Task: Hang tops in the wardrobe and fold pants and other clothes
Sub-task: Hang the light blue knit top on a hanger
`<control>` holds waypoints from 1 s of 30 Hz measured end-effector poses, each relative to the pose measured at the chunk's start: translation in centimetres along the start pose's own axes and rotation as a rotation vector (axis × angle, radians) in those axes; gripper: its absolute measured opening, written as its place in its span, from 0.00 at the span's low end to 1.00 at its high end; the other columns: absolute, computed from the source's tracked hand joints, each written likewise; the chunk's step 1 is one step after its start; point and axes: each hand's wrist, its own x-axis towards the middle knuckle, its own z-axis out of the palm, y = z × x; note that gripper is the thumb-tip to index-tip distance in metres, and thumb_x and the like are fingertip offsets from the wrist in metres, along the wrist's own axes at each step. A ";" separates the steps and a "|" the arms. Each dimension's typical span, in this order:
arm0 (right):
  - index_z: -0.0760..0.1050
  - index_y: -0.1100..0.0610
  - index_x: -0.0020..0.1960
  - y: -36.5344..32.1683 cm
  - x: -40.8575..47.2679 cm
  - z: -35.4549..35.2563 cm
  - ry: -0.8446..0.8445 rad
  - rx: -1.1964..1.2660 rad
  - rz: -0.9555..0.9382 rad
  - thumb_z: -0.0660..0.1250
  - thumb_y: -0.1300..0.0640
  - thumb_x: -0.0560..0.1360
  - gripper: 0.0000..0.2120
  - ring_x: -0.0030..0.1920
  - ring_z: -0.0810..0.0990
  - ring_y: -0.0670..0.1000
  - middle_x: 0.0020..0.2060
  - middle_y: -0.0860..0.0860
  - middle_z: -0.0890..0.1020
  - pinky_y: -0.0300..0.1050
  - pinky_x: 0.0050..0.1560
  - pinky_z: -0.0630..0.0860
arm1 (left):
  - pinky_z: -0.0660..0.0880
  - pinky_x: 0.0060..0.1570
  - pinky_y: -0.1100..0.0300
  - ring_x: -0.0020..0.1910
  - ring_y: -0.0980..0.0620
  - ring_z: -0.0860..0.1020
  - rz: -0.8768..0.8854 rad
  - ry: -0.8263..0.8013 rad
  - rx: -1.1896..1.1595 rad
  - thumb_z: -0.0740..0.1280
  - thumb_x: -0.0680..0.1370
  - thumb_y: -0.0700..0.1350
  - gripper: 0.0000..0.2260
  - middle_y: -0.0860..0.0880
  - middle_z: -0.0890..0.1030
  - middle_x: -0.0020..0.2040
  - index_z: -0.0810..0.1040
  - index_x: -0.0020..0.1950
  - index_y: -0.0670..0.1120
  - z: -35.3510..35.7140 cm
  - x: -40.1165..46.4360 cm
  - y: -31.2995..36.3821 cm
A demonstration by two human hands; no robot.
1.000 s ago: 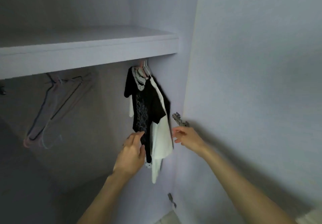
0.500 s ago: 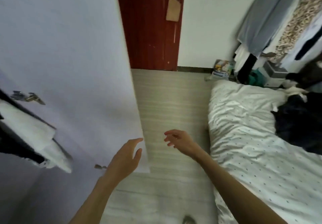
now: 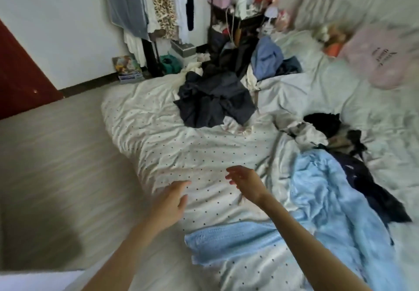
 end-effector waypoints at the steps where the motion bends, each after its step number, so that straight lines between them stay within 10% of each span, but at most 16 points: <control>1: 0.76 0.62 0.59 1.6 -0.1 -2.0 0.052 0.000 0.021 0.58 0.68 0.77 0.13 0.46 0.78 0.52 0.51 0.60 0.82 0.35 0.42 0.71 | 0.65 0.65 0.59 0.67 0.52 0.69 0.024 -0.056 0.019 0.58 0.81 0.45 0.19 0.49 0.68 0.70 0.64 0.72 0.48 1.2 1.5 1.5; 13: 0.74 0.55 0.63 18.4 2.9 -17.3 0.480 -0.366 0.440 0.63 0.49 0.78 0.16 0.59 0.77 0.55 0.58 0.53 0.80 0.48 0.57 0.73 | 0.65 0.67 0.63 0.69 0.57 0.66 0.258 -0.433 0.110 0.56 0.82 0.43 0.20 0.53 0.64 0.73 0.60 0.74 0.49 14.9 14.4 14.2; 19: 0.64 0.53 0.71 21.9 7.9 -17.8 0.300 -0.650 0.500 0.58 0.33 0.74 0.33 0.67 0.67 0.54 0.68 0.53 0.69 0.55 0.66 0.64 | 0.61 0.70 0.63 0.71 0.59 0.62 0.244 -0.456 0.133 0.56 0.82 0.43 0.20 0.54 0.63 0.73 0.61 0.74 0.49 17.3 17.0 14.6; 30: 0.76 0.55 0.57 24.2 6.6 -17.6 0.630 -0.466 0.271 0.63 0.56 0.77 0.10 0.60 0.73 0.53 0.59 0.50 0.77 0.50 0.59 0.61 | 0.68 0.49 0.72 0.56 0.50 0.76 0.202 -0.404 -0.009 0.59 0.80 0.40 0.15 0.46 0.76 0.60 0.71 0.67 0.44 20.3 20.7 19.0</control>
